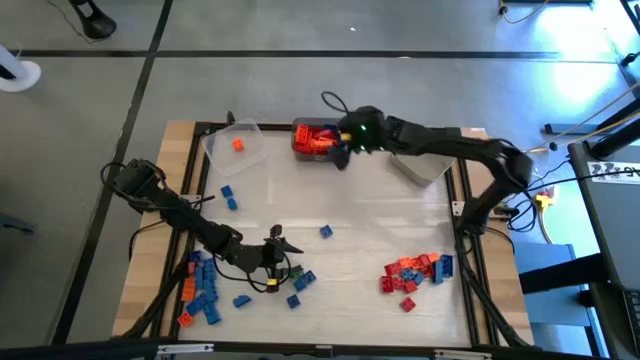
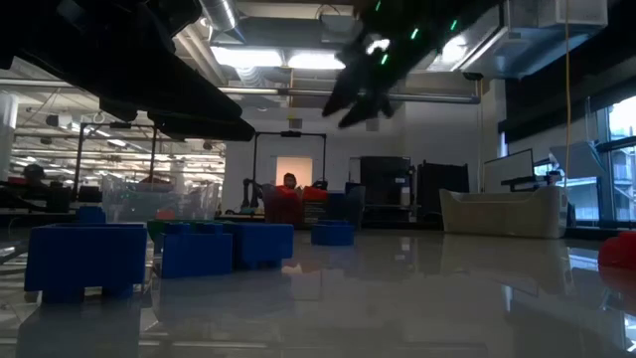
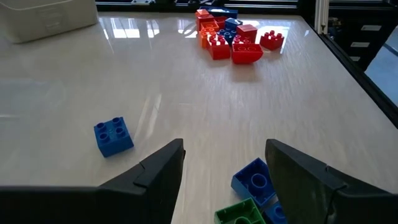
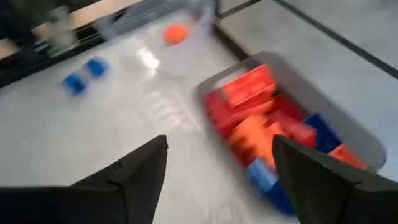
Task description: Sort blocks by size
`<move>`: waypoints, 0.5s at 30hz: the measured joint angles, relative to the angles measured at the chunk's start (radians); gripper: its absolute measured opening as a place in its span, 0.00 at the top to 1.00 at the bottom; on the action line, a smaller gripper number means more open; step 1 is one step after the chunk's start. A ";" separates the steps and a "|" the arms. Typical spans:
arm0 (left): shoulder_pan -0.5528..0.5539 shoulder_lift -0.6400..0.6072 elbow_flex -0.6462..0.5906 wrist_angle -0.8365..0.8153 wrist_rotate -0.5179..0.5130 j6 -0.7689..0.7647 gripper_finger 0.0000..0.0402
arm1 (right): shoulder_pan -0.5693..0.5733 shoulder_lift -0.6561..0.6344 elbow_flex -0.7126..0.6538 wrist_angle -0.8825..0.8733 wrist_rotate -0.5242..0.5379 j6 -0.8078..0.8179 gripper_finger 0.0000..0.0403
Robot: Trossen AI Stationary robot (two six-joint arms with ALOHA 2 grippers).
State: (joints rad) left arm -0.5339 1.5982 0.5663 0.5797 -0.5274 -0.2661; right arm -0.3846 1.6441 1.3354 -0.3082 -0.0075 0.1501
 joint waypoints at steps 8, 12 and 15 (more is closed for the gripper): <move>-0.001 0.000 0.000 0.012 0.000 0.004 0.47 | 0.334 -0.179 0.001 -0.388 0.035 0.173 0.33; -0.001 0.000 0.000 0.038 0.001 0.009 0.47 | 0.546 -0.188 0.001 -0.520 0.092 0.346 0.35; -0.001 0.000 0.005 0.059 0.015 0.012 0.47 | 0.692 -0.184 0.000 -0.586 0.122 0.517 0.37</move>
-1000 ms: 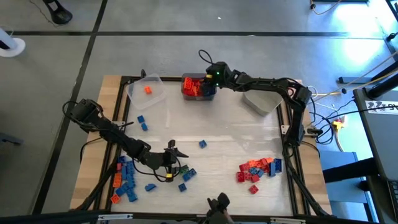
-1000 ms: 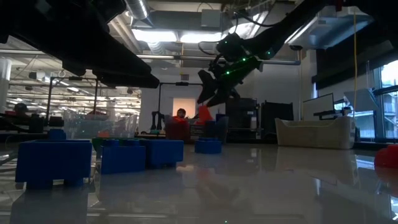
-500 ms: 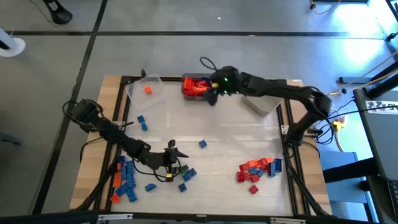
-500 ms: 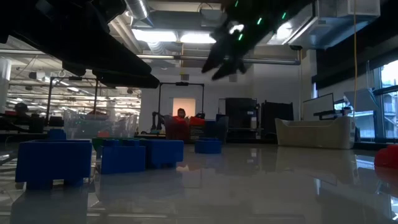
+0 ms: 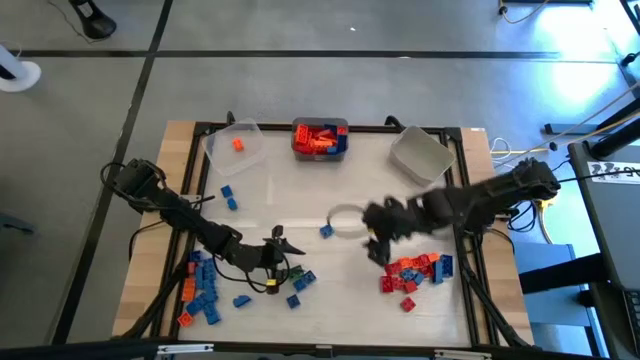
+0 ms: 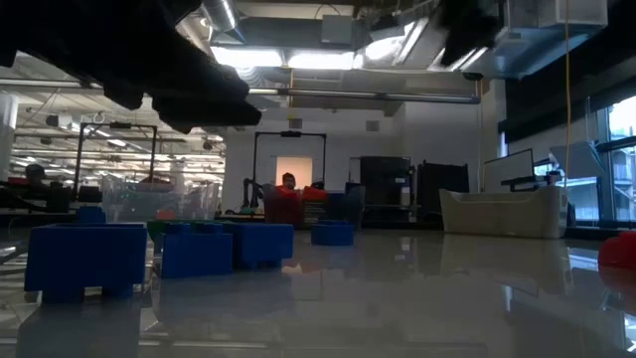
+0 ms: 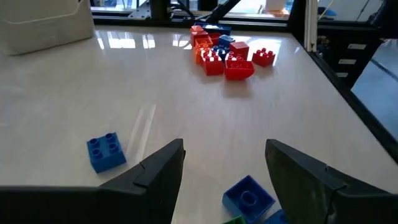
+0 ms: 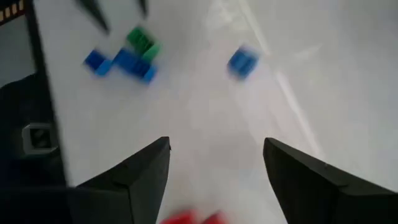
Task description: Sort blocks by size
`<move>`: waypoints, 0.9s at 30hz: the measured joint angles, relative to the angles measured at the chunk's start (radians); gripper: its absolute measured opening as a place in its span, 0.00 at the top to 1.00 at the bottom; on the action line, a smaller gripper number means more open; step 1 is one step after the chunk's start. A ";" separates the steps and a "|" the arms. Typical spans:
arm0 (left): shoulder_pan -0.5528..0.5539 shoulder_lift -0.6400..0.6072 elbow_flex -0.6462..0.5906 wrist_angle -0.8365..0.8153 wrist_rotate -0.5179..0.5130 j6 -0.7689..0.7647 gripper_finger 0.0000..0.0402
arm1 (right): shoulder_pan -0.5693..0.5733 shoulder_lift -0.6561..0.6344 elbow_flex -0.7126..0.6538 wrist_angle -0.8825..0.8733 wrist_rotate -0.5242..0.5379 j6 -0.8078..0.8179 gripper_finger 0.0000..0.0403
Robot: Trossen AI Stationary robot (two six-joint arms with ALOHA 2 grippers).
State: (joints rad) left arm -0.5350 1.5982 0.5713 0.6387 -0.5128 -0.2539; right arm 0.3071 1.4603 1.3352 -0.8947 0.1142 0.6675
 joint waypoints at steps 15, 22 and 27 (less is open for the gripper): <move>0.000 0.000 0.237 -0.286 0.040 0.044 0.47 | 0.579 0.004 -0.046 -0.371 0.177 1.095 0.45; 0.001 0.008 0.248 -0.291 0.040 0.033 0.47 | 0.746 0.004 -0.178 -0.390 0.073 1.474 0.48; 0.003 0.019 0.249 -0.280 0.041 0.025 0.47 | 0.806 0.004 -0.274 -0.351 0.012 1.610 0.48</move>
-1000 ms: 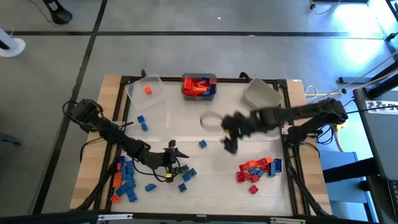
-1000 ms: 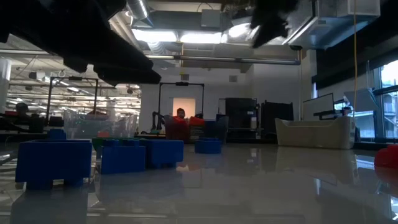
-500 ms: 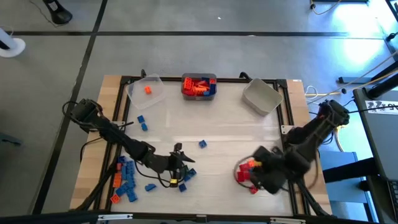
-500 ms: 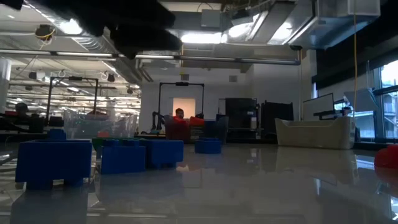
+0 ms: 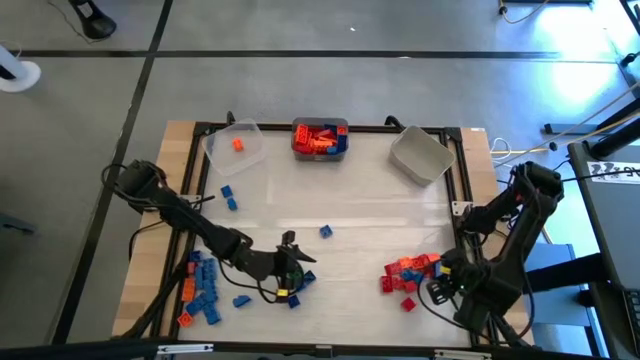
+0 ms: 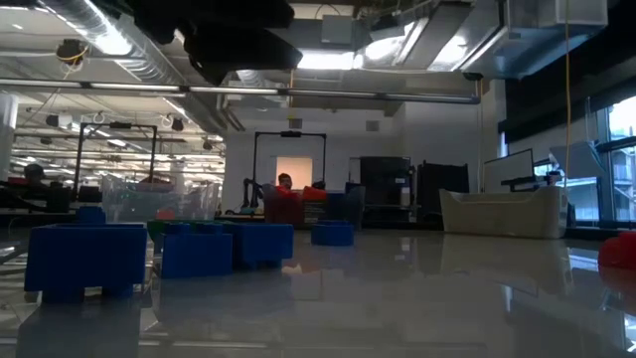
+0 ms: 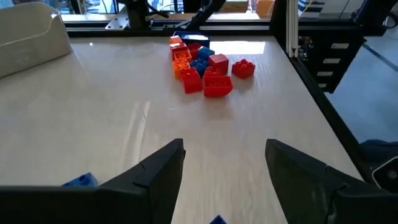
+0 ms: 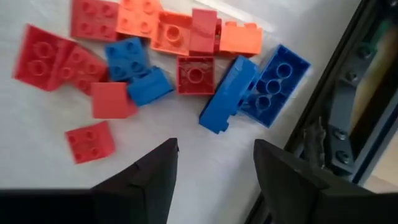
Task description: Sort blocks by size
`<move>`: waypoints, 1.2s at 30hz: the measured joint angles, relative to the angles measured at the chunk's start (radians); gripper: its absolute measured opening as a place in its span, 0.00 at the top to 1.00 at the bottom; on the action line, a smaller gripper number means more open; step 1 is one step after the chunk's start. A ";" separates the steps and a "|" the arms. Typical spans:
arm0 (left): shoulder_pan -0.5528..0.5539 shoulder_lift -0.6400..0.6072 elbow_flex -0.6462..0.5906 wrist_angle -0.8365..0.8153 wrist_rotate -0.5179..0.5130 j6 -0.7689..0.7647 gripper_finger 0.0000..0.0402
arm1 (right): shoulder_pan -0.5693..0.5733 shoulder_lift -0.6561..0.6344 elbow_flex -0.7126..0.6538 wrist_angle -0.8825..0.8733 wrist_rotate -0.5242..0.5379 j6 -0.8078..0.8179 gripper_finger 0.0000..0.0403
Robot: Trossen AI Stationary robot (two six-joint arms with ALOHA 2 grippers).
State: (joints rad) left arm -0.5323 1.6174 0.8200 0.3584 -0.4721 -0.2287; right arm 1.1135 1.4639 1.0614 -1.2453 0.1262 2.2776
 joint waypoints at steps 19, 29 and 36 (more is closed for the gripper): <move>0.020 0.127 0.092 -0.003 0.002 0.048 0.47 | 0.005 0.000 -0.214 0.244 0.009 0.073 0.48; 0.020 0.127 0.093 -0.002 0.002 0.048 0.47 | 0.005 0.000 -0.267 0.315 0.012 0.074 0.48; 0.018 0.127 0.093 -0.003 0.002 0.053 0.47 | 0.005 0.000 -0.299 0.336 0.012 0.074 0.48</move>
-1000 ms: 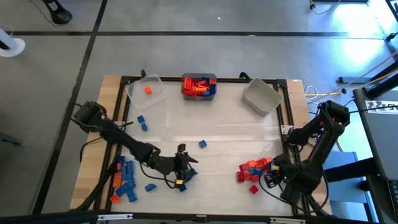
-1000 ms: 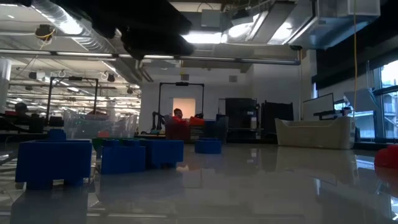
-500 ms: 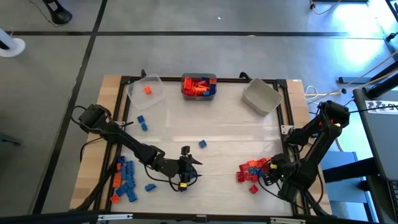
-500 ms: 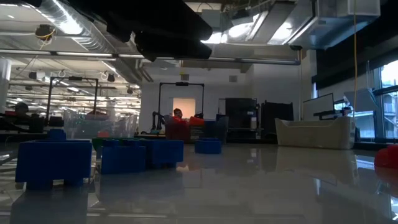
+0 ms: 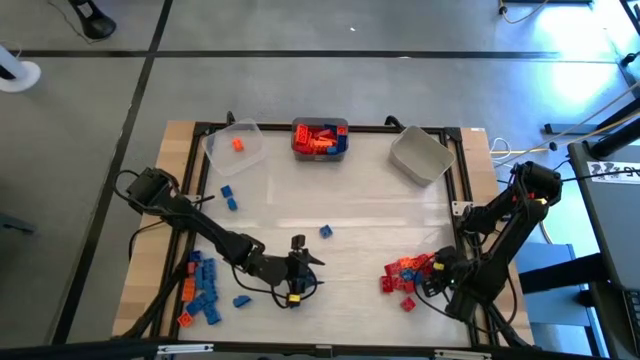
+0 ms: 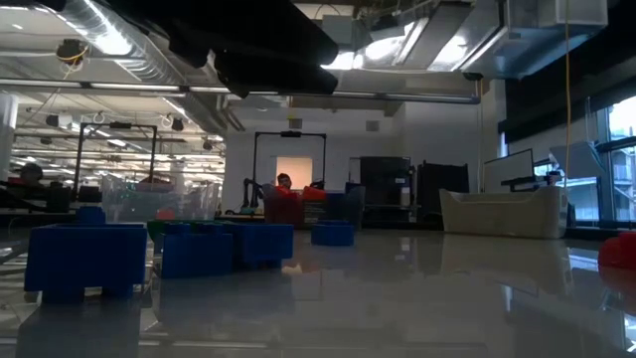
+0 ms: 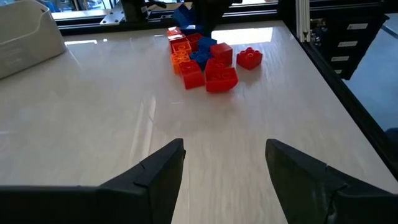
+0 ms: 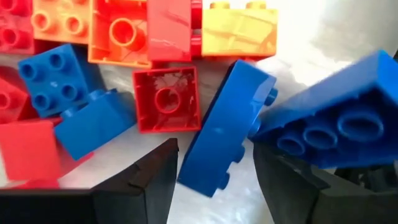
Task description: Sort blocks by size
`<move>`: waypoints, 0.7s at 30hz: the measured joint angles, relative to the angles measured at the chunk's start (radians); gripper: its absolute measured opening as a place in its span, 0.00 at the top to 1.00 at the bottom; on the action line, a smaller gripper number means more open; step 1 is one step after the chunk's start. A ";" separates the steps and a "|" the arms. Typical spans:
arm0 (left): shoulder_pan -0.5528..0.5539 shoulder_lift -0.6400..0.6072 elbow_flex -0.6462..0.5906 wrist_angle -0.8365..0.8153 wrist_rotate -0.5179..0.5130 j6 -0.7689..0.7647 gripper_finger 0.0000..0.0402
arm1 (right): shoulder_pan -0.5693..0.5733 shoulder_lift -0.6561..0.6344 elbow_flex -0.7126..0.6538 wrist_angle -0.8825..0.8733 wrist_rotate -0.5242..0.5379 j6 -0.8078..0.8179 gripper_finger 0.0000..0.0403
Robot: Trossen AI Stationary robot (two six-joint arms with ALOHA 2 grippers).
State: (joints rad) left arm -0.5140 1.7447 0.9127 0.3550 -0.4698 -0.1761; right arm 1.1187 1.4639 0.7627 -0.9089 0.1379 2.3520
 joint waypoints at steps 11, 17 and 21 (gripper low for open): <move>-0.003 0.000 0.000 0.000 0.000 0.001 0.47 | 0.000 0.000 -0.006 0.002 0.000 -0.001 0.72; -0.003 0.000 0.000 0.000 0.000 0.001 0.47 | 0.000 -0.002 -0.004 -0.001 -0.028 -0.011 0.78; -0.003 0.000 0.000 0.000 0.000 0.001 0.47 | 0.000 0.001 0.017 -0.009 -0.044 -0.025 0.74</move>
State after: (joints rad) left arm -0.5175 1.7447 0.9127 0.3549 -0.4698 -0.1749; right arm 1.1183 1.4651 0.7798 -0.9179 0.0937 2.3275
